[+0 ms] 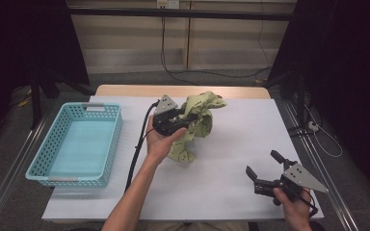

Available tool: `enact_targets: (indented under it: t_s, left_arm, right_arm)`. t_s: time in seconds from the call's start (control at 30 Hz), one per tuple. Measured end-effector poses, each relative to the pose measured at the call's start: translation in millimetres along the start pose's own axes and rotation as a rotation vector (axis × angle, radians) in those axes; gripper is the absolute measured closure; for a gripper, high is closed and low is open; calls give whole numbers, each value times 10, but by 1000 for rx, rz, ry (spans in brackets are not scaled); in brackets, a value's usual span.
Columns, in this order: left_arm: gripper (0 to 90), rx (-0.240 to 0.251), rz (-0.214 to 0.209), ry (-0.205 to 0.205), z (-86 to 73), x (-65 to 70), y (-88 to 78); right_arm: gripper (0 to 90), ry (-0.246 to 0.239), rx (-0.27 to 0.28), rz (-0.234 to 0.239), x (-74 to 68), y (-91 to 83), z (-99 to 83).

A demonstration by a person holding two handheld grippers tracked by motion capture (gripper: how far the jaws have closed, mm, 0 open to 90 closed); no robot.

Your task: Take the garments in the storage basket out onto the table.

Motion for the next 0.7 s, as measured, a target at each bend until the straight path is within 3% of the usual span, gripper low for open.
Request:
enact_targets:
  t_s: [0.07, 0.3, 0.7]
  left_arm:
    - [632, -30, -9, 15, -47, 7, 36]
    - [628, -79, -42, 3, -175, 21, 107]
    - [622, -213, -31, 13, -451, -48, 153]
  right_arm:
    - [0, 1, 0, 3, 0, -1, 0]
    - [0, 2, -1, 1, 0, -7, 3]
    - [0, 5, 0, 12, -9, 2, -3]
Point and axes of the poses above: each handheld gripper's, and its own axes: y roughly forward along the jaws, z roughly out of its top, x roughly to its right, the point moved 2 cm from there along y, roughly forward along the jaws, and after that the axes turned 13 degrees about x, right-handed, at the moved point
